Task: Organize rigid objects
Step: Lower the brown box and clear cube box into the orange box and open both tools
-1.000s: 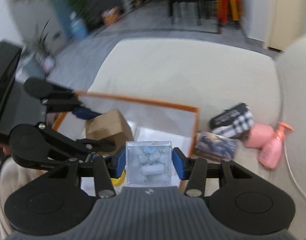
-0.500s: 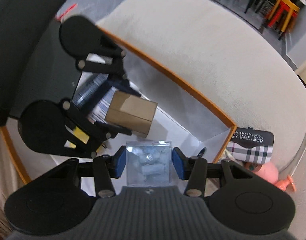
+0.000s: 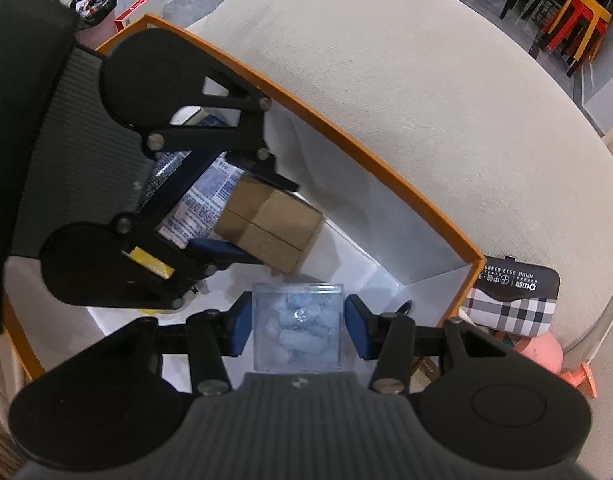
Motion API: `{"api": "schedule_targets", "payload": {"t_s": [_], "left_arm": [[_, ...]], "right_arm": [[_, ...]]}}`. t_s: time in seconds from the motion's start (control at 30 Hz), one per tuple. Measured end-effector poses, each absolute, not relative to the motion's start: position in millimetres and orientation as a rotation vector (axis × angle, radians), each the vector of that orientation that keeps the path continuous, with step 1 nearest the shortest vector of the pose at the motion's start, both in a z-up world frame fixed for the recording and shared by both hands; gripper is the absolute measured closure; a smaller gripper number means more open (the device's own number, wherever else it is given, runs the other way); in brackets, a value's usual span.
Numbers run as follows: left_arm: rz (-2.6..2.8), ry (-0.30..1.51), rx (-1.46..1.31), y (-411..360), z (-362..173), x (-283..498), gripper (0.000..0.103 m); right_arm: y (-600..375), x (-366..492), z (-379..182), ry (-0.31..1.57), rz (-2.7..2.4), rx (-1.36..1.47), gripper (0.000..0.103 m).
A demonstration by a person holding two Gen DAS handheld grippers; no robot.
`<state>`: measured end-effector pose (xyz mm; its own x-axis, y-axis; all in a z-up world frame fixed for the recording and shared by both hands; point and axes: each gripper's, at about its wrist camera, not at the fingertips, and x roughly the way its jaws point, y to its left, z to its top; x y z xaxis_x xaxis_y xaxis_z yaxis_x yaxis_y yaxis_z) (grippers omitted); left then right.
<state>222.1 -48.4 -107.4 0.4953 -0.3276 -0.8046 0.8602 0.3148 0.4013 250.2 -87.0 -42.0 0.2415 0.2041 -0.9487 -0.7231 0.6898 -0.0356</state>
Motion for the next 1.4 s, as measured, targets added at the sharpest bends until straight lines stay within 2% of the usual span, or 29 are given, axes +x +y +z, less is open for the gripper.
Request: {"api": "schedule_targets", "payload": {"t_s": [0.37,0.47,0.53,0.63,0.8,1.03,1.4], "left_arm": [[-0.846,0.771,0.696,-30,-87,215,0.038],[-0.835,0.852,0.544,-24,-80,235,0.041],[-0.824,0.926,0.455,-21,-79,248,0.053],[-0.821,0.967,0.412,-19,-81,255,0.054],[-0.855,0.909,0.495,-22,-81,233,0.054],[-0.913,0.68,0.89,-44,-91,184,0.054],[-0.938,0.643,1.04,-54,-101,176,0.056]], "right_arm": [[-84,247,-45,1.169,0.632,-0.537,0.054],[-84,245,-37,1.175,0.644,-0.534,0.054],[-86,245,-33,1.17,0.647,-0.538,0.054],[-87,243,-27,1.163,0.651,-0.54,0.054],[-87,240,-23,1.176,0.684,-0.541,0.054],[-86,241,-30,1.214,0.689,-0.591,0.054],[-87,250,-33,1.277,0.676,-0.55,0.056]]}}
